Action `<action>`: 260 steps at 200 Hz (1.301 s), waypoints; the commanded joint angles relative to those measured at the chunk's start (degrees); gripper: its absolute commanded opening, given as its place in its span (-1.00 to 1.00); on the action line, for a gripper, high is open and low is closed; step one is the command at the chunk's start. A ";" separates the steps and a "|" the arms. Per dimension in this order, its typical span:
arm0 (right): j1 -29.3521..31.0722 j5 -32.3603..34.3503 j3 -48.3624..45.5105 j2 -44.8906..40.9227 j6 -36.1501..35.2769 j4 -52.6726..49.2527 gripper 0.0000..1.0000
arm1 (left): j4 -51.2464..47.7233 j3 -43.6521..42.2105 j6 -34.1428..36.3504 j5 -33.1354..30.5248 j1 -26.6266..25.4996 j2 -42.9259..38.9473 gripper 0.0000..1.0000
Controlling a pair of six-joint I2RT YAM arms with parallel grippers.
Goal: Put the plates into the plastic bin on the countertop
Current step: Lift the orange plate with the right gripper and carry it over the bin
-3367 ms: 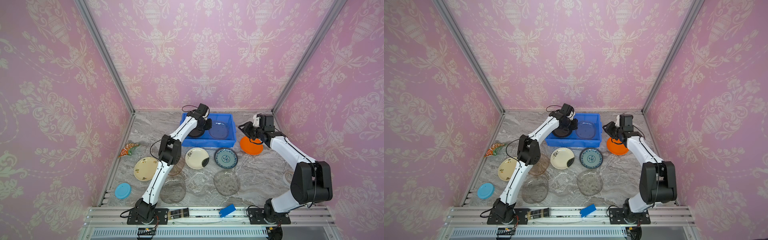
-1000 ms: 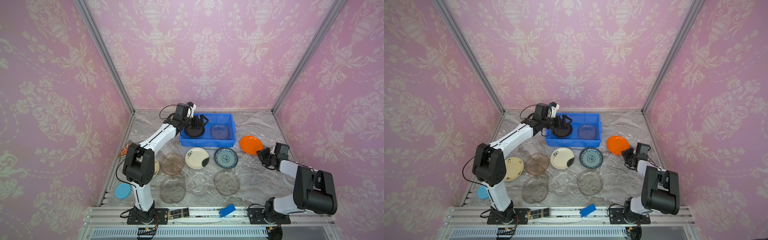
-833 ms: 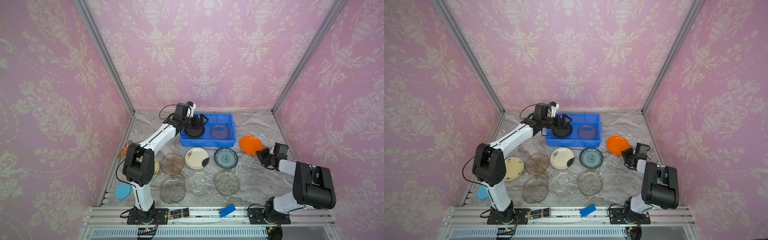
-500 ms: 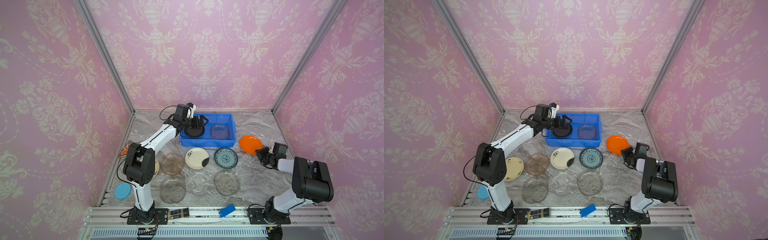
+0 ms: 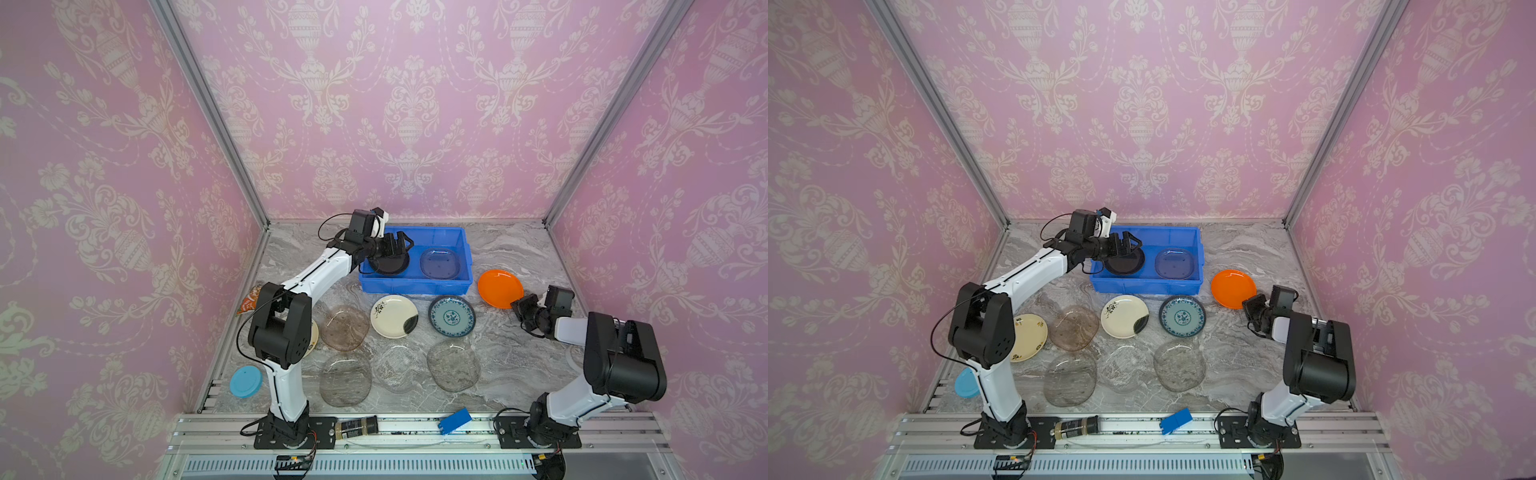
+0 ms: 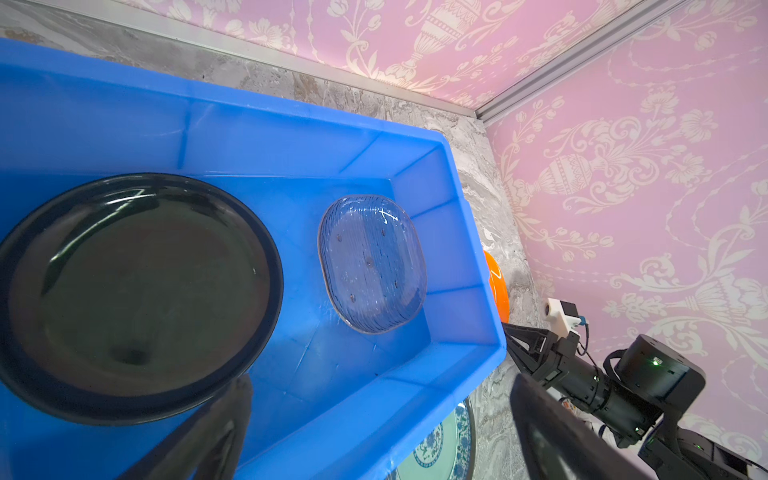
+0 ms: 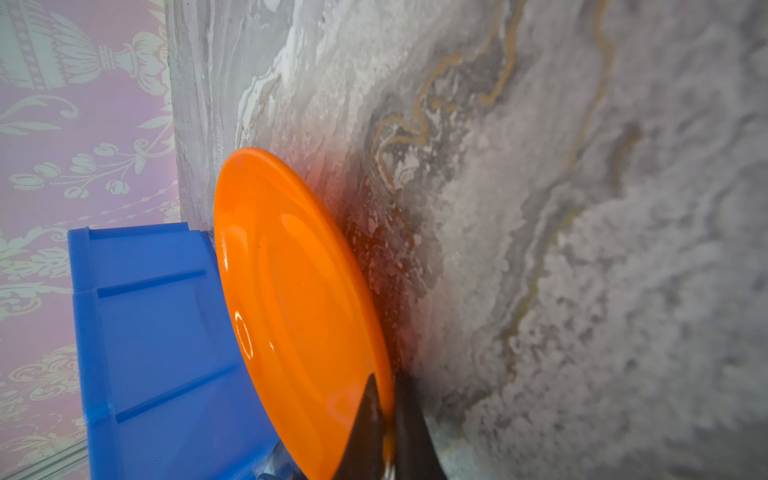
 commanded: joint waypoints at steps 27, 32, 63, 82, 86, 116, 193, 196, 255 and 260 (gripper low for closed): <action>0.48 7.97 5.67 -8.22 -3.89 -12.45 -1.00 | 0.24 0.20 -0.77 0.14 0.64 0.45 0.96; 0.74 9.26 6.61 -9.43 -4.30 -14.05 -1.00 | 0.12 0.13 -0.64 0.10 0.65 0.43 0.95; 5.08 21.16 12.32 -17.27 -7.05 -20.99 -1.00 | -0.52 -0.08 0.32 -1.61 0.82 -0.46 0.95; 8.77 28.72 14.67 -21.03 -8.02 -22.09 -1.00 | -0.79 0.13 0.60 -1.55 1.16 -0.77 0.95; 9.87 30.31 15.21 -21.84 -8.17 -21.91 -1.00 | -0.90 0.18 0.59 -1.33 1.30 -0.88 0.94; 15.36 33.80 21.87 -21.83 -10.51 -22.31 -1.00 | -0.81 0.02 0.63 -1.17 2.79 -2.44 0.94; 28.59 13.17 52.66 4.95 -16.10 -33.17 -1.00 | -0.74 -1.75 0.93 -1.05 4.25 -6.13 0.94; 28.96 12.35 53.72 6.29 -16.00 -33.56 -1.00 | -0.62 -1.95 1.04 -0.88 4.33 -6.36 0.95; 35.96 5.39 66.53 24.23 -12.32 -35.23 -1.00 | 0.14 -5.74 1.81 -1.64 4.95 -9.49 0.95; 36.37 4.97 67.20 25.50 -11.84 -34.81 -1.00 | 0.67 -6.42 1.90 -1.98 4.91 -9.76 0.95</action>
